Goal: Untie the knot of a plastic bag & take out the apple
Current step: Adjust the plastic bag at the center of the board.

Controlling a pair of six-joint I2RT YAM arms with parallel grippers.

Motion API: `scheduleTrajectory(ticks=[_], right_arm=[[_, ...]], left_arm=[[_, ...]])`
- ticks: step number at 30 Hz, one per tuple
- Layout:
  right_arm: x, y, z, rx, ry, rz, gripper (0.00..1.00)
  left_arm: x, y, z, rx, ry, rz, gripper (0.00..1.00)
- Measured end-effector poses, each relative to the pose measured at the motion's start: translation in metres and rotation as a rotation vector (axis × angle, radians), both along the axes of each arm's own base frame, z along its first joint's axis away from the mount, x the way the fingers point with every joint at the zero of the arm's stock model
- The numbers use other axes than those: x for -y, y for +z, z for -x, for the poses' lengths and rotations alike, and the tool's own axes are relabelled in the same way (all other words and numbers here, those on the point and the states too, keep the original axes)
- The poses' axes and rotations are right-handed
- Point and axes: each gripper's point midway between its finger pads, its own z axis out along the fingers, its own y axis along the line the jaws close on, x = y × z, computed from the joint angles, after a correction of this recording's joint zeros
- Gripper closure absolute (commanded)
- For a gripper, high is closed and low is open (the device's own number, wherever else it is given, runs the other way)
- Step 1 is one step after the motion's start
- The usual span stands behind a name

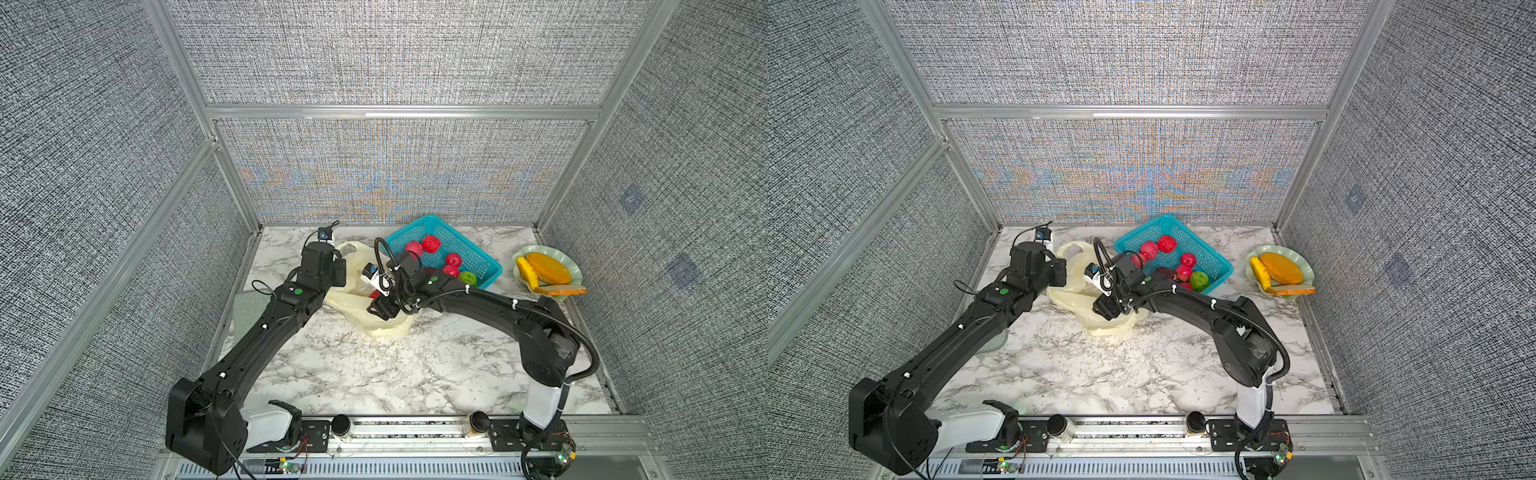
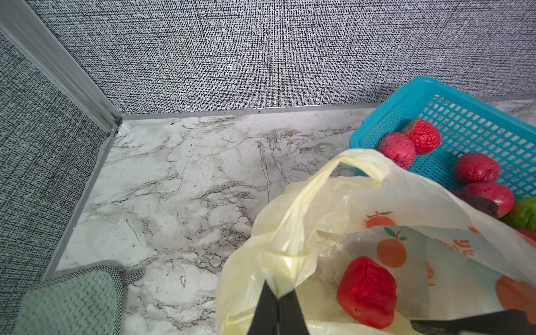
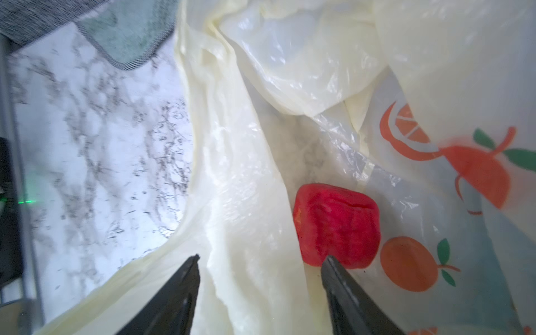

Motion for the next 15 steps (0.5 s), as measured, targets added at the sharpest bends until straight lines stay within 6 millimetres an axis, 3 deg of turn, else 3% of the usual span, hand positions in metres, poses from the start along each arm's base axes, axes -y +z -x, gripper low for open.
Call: scheduleTrajectory(ticks=[1, 2, 4, 5, 8, 15], right_arm=[[-0.001, 0.005, 0.000, -0.017, 0.010, -0.025, 0.39], [-0.002, 0.008, 0.000, -0.025, 0.017, -0.041, 0.49], [-0.006, 0.011, -0.001, -0.054, 0.020, -0.069, 0.81], [-0.009, 0.011, -0.002, -0.068, 0.013, -0.079, 0.86], [-0.019, 0.001, -0.014, -0.089, -0.039, -0.072, 0.94], [-0.025, -0.030, -0.041, -0.083, -0.167, 0.025, 0.98]], left_arm=[[0.000, 0.000, 0.000, 0.000, 0.000, 0.001, 1.00], [0.000, 0.001, 0.000, 0.001, -0.001, 0.002, 1.00], [0.002, 0.002, 0.000, 0.001, -0.006, 0.013, 1.00], [0.002, 0.002, 0.000, 0.001, -0.006, 0.013, 1.00], [0.001, 0.004, 0.001, 0.007, -0.005, 0.016, 1.00], [0.002, 0.003, 0.000, 0.005, -0.006, 0.015, 1.00]])
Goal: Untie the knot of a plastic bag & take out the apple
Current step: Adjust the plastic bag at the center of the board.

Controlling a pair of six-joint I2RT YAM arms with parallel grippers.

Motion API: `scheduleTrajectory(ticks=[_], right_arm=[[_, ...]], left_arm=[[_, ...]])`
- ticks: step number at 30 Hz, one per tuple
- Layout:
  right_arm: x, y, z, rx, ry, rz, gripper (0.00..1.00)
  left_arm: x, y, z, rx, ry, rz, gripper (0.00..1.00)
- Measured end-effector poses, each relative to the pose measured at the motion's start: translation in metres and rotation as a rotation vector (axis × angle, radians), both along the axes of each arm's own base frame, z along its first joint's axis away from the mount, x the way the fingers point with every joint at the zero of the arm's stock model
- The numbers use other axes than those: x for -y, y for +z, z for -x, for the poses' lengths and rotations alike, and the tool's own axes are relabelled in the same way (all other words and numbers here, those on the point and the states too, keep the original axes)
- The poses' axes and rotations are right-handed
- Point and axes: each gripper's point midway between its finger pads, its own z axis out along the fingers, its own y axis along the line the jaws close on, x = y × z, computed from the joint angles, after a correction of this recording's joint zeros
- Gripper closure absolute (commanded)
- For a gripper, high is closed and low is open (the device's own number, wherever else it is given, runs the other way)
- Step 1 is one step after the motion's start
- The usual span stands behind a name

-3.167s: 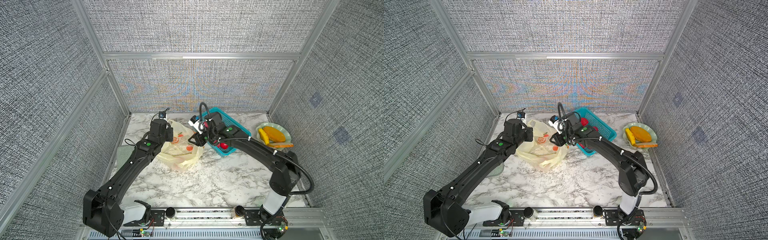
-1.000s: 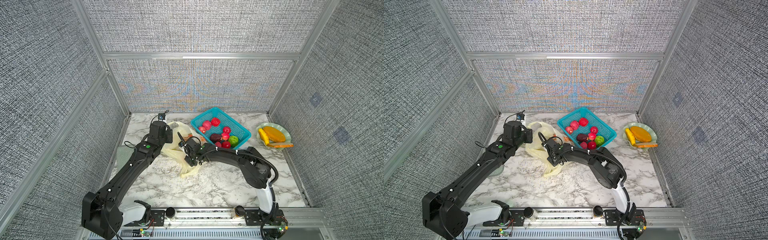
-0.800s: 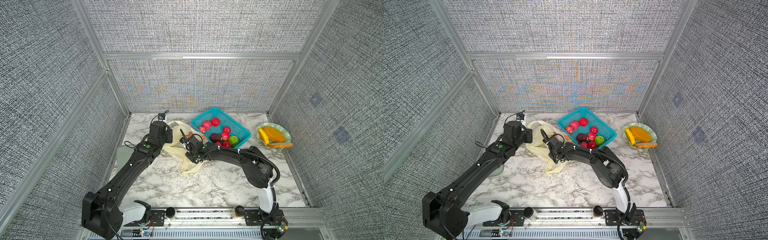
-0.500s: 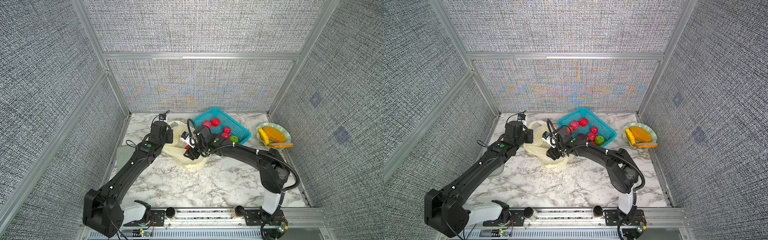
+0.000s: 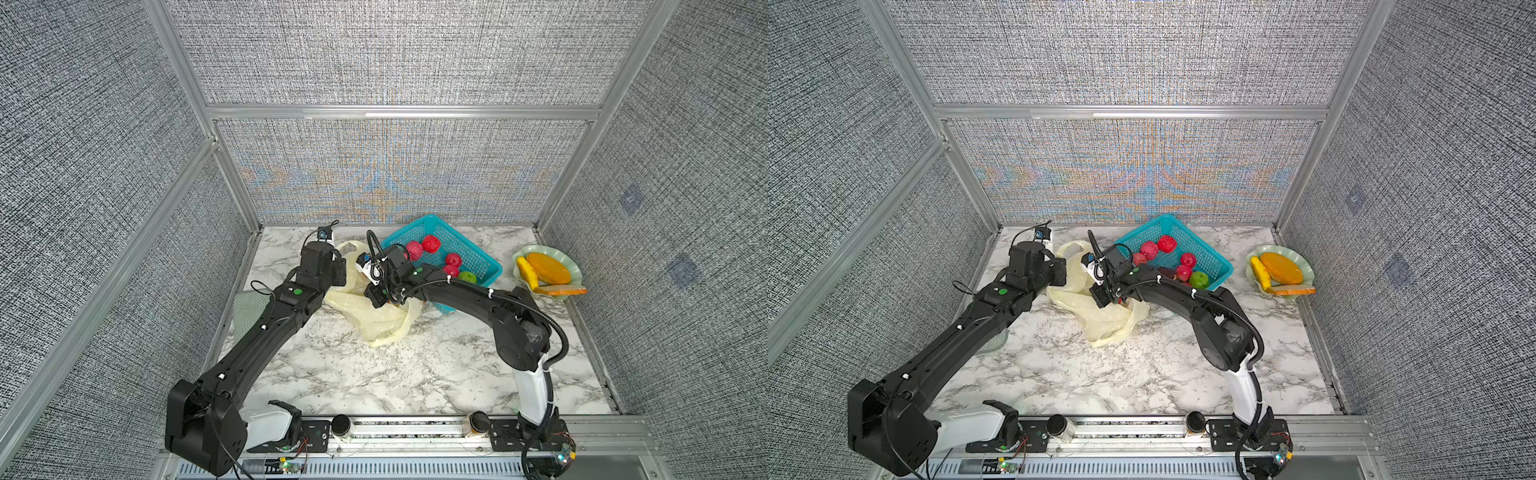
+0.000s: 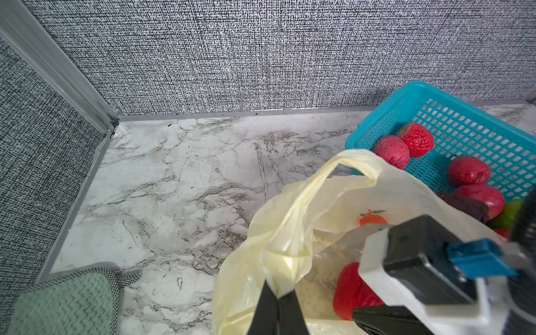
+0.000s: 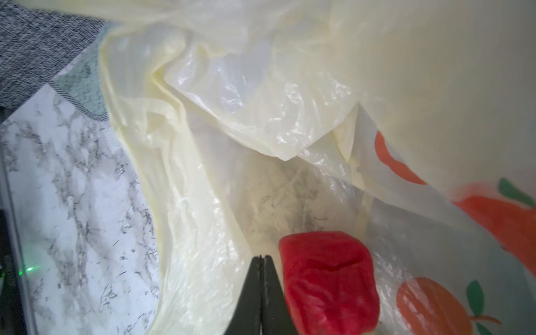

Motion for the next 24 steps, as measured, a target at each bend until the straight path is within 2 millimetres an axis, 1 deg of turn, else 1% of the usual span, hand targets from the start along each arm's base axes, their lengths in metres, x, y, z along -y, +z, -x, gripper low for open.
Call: scheduleTrajectory(ticks=[2, 5, 9, 12, 14, 18, 21, 22, 23, 24], right_arm=[[0.003, -0.007, 0.001, -0.011, -0.008, 0.020, 0.98], [0.009, -0.017, 0.013, -0.036, 0.000, 0.047, 0.98], [0.017, -0.024, 0.048, -0.064, 0.045, 0.078, 0.98], [0.018, -0.029, 0.065, -0.081, 0.083, 0.089, 0.99], [0.020, -0.040, 0.069, -0.096, 0.092, 0.109, 0.99], [0.029, -0.069, 0.085, -0.152, 0.110, 0.170, 1.00], [0.038, -0.081, 0.093, -0.173, 0.121, 0.207, 1.00], [0.039, -0.080, 0.093, -0.170, 0.120, 0.210, 0.96], [0.041, -0.078, 0.092, -0.160, 0.118, 0.212, 0.83], [0.043, -0.071, 0.089, -0.143, 0.112, 0.205, 0.68]], left_arm=[[0.000, -0.001, 0.000, -0.003, -0.002, 0.000, 1.00], [0.001, 0.000, 0.000, -0.001, -0.003, 0.002, 1.00], [0.001, 0.000, 0.000, 0.000, -0.003, 0.001, 1.00], [0.001, 0.000, -0.001, 0.000, -0.003, 0.001, 1.00], [0.001, -0.001, -0.001, -0.001, -0.003, 0.001, 1.00], [0.001, -0.001, -0.001, -0.002, -0.003, 0.001, 1.00], [0.000, -0.001, -0.001, -0.002, -0.001, 0.001, 1.00], [0.000, -0.001, -0.001, -0.002, -0.001, 0.001, 1.00], [0.000, -0.001, -0.001, -0.002, -0.001, 0.001, 1.00], [0.000, -0.001, -0.001, -0.002, -0.001, 0.001, 1.00]])
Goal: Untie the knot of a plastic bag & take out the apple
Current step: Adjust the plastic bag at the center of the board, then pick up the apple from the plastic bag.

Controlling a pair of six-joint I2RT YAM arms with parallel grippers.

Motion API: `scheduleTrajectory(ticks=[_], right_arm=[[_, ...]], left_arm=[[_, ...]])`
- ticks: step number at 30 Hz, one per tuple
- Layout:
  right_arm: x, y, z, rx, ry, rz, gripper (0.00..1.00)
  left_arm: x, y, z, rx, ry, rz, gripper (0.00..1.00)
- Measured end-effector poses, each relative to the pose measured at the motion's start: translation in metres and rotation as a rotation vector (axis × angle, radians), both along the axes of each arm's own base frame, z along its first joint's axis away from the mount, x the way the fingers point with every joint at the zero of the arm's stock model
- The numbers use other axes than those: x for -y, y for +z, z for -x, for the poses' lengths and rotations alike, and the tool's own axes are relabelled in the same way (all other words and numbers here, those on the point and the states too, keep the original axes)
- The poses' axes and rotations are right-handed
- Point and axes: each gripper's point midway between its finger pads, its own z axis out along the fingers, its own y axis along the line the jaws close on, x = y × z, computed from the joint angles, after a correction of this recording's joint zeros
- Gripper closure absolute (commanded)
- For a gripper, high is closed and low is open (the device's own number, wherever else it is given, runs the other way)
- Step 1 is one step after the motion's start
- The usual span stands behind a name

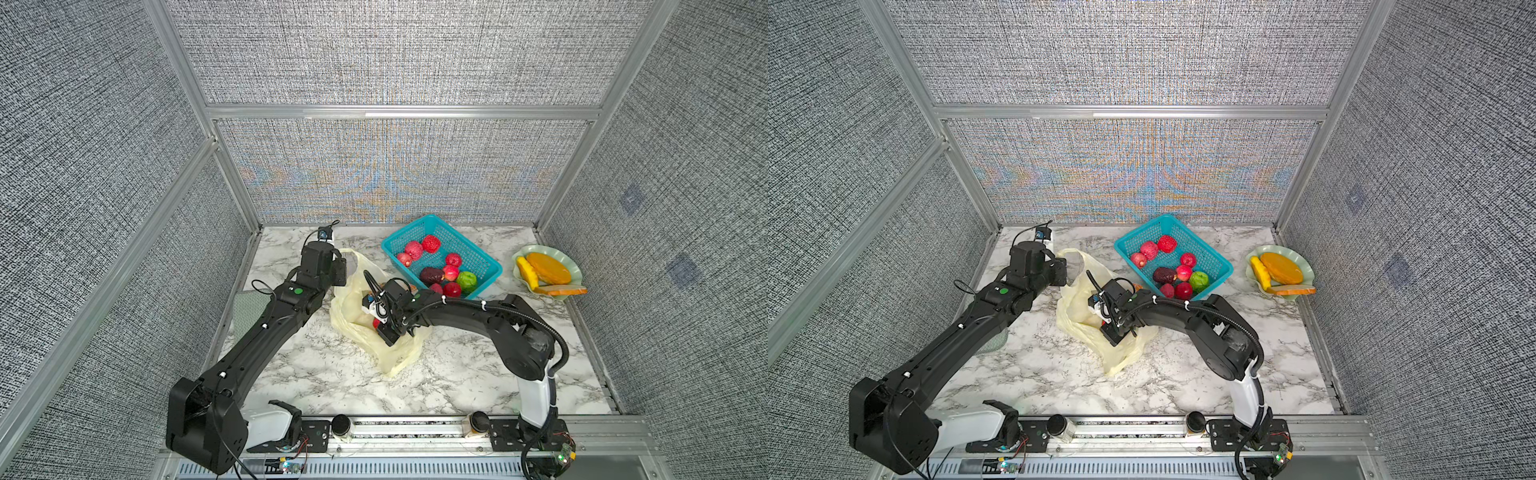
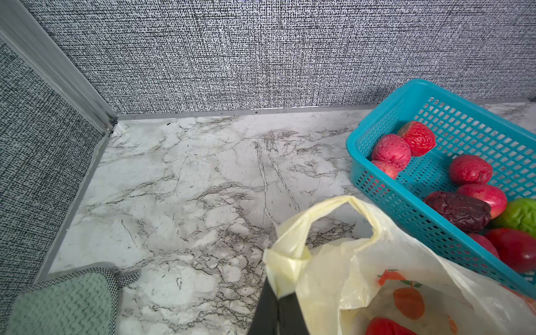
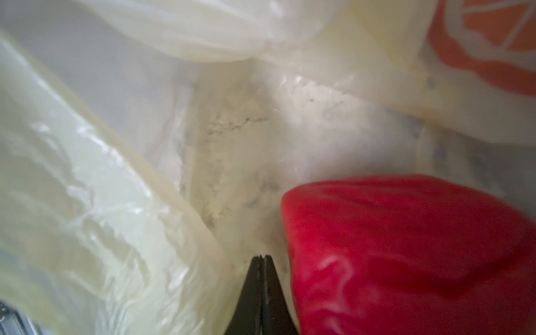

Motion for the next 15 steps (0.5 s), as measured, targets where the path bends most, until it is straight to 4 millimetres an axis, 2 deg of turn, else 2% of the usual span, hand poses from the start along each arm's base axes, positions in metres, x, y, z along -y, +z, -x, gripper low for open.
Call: scheduleTrajectory(ticks=[1, 3, 6, 8, 11, 15], right_arm=[[0.001, 0.009, -0.003, 0.019, -0.006, -0.016, 0.59], [0.001, 0.034, -0.009, 0.075, -0.005, -0.068, 0.49], [-0.003, 0.071, -0.020, 0.161, 0.001, -0.157, 0.46], [-0.006, 0.086, -0.024, 0.194, 0.004, -0.186, 0.45], [-0.007, 0.092, -0.033, 0.226, -0.001, -0.187, 0.43], [-0.002, 0.075, -0.055, 0.239, -0.048, -0.102, 0.28]], left_arm=[[0.000, 0.000, 0.000, 0.000, 0.000, 0.000, 1.00], [0.000, 0.000, 0.000, 0.000, 0.000, 0.000, 1.00], [0.000, 0.001, 0.000, 0.001, 0.000, 0.001, 1.00], [-0.001, 0.001, 0.000, 0.002, 0.001, 0.001, 1.00], [-0.002, 0.001, 0.000, 0.003, 0.003, 0.001, 1.00], [-0.003, 0.000, 0.001, 0.002, 0.010, -0.003, 1.00]])
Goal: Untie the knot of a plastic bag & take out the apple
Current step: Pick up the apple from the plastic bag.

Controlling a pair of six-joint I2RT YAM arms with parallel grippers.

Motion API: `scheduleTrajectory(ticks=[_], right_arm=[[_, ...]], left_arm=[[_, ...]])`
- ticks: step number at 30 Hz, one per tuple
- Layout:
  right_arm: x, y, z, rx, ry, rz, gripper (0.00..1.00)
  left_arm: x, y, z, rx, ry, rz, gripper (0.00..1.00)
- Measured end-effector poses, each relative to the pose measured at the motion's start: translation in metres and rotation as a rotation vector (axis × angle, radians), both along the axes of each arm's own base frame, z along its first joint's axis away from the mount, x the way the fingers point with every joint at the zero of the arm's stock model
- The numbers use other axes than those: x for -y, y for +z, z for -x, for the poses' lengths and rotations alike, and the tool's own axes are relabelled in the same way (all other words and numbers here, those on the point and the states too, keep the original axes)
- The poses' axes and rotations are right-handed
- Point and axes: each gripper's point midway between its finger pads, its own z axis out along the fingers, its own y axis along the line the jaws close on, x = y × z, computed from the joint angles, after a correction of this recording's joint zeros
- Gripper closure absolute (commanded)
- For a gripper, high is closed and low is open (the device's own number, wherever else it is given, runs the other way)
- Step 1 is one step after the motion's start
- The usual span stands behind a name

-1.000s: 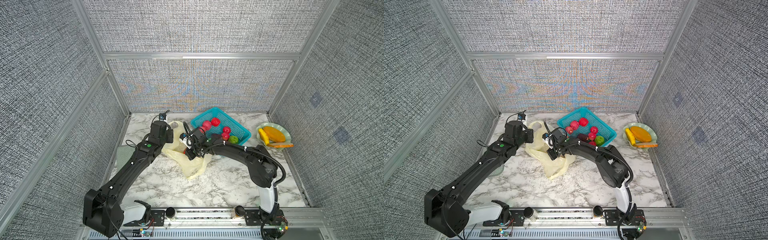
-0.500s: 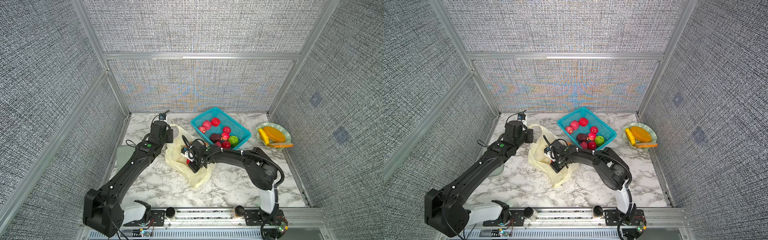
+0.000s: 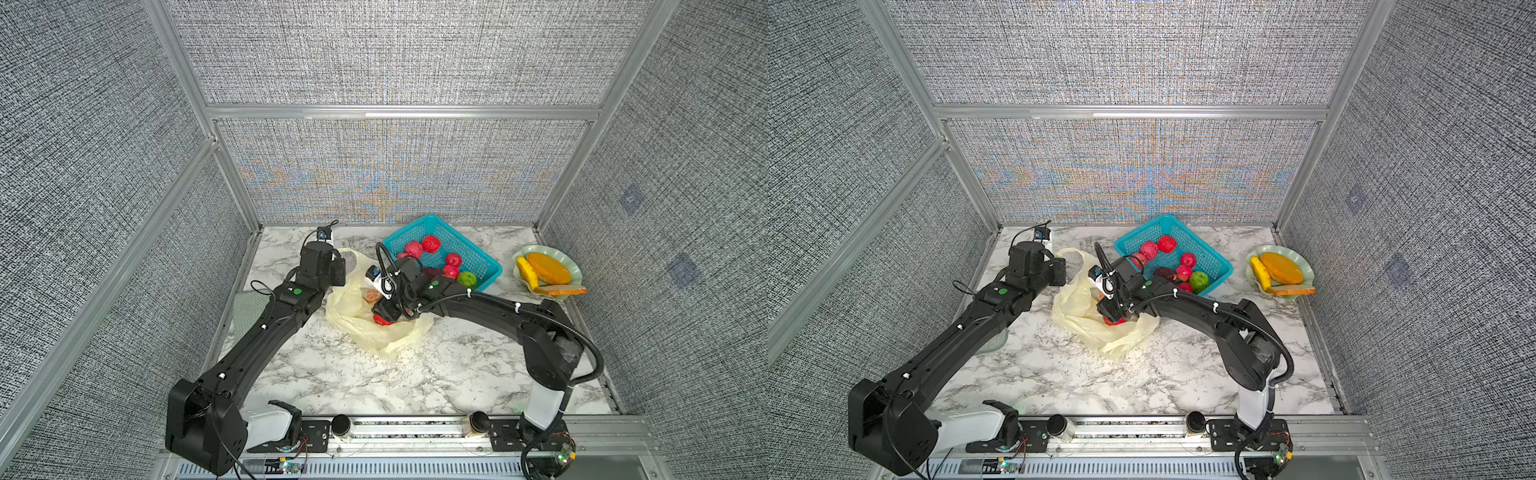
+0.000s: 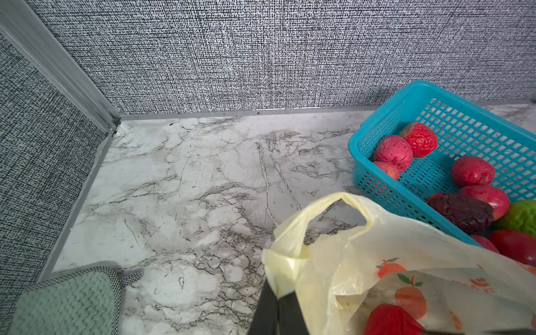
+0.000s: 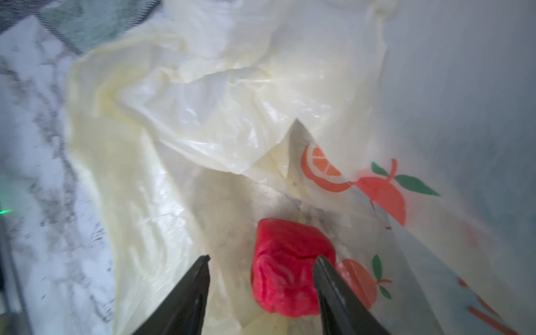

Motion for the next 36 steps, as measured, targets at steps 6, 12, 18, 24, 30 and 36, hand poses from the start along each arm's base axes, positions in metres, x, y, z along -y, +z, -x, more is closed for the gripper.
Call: scheduleTrajectory(ticks=[6, 12, 18, 24, 30, 36], right_arm=[[0.013, -0.031, -0.001, -0.051, -0.042, 0.111, 0.09], [0.018, -0.040, 0.005, -0.092, -0.063, 0.128, 0.01], [0.016, -0.062, 0.005, -0.136, -0.063, 0.158, 0.28], [0.008, -0.065, 0.001, -0.144, -0.061, 0.142, 0.53], [0.010, -0.016, 0.006, -0.058, -0.049, 0.034, 0.53], [0.019, 0.076, 0.015, 0.105, -0.002, -0.222, 0.53]], left_arm=[[-0.003, 0.000, 0.001, 0.002, 0.011, -0.007, 1.00], [-0.004, 0.002, 0.002, 0.007, 0.014, -0.006, 1.00], [-0.004, 0.001, 0.001, 0.006, 0.014, -0.007, 1.00], [-0.004, 0.001, 0.001, 0.005, 0.015, -0.007, 1.00], [-0.004, -0.001, 0.001, 0.001, 0.017, -0.011, 1.00], [-0.004, -0.003, 0.000, -0.004, 0.016, -0.013, 1.00]])
